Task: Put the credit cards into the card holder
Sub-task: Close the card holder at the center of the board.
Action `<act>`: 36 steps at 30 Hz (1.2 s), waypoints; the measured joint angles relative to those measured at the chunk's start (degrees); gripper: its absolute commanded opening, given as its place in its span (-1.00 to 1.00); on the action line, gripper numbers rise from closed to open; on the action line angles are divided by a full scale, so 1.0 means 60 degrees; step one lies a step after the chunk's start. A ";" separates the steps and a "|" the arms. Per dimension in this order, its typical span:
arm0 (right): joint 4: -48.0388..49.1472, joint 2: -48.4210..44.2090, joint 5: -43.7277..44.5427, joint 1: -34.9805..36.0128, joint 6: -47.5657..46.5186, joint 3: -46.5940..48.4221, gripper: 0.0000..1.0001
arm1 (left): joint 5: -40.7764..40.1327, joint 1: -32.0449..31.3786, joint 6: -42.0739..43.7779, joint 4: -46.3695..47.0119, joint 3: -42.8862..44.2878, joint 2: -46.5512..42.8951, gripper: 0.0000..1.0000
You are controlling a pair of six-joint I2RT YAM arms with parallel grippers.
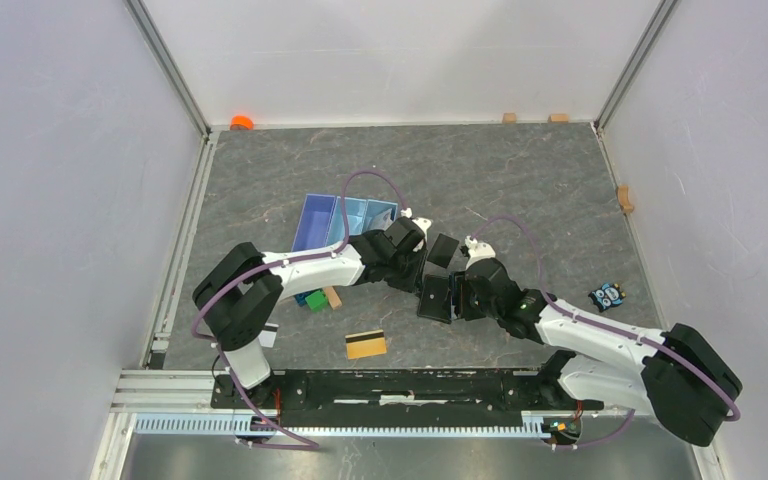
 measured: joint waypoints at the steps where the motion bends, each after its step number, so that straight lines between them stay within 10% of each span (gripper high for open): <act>1: 0.0000 0.0022 0.0000 0.0000 0.0004 0.0000 0.05 | 0.0000 0.0000 0.0004 0.0004 0.0000 0.0000 -0.38; 36: 0.0000 0.0288 0.0000 0.0000 0.0066 0.0000 0.05 | -0.0004 0.0000 0.0018 -0.0226 0.0000 -0.0379 -0.51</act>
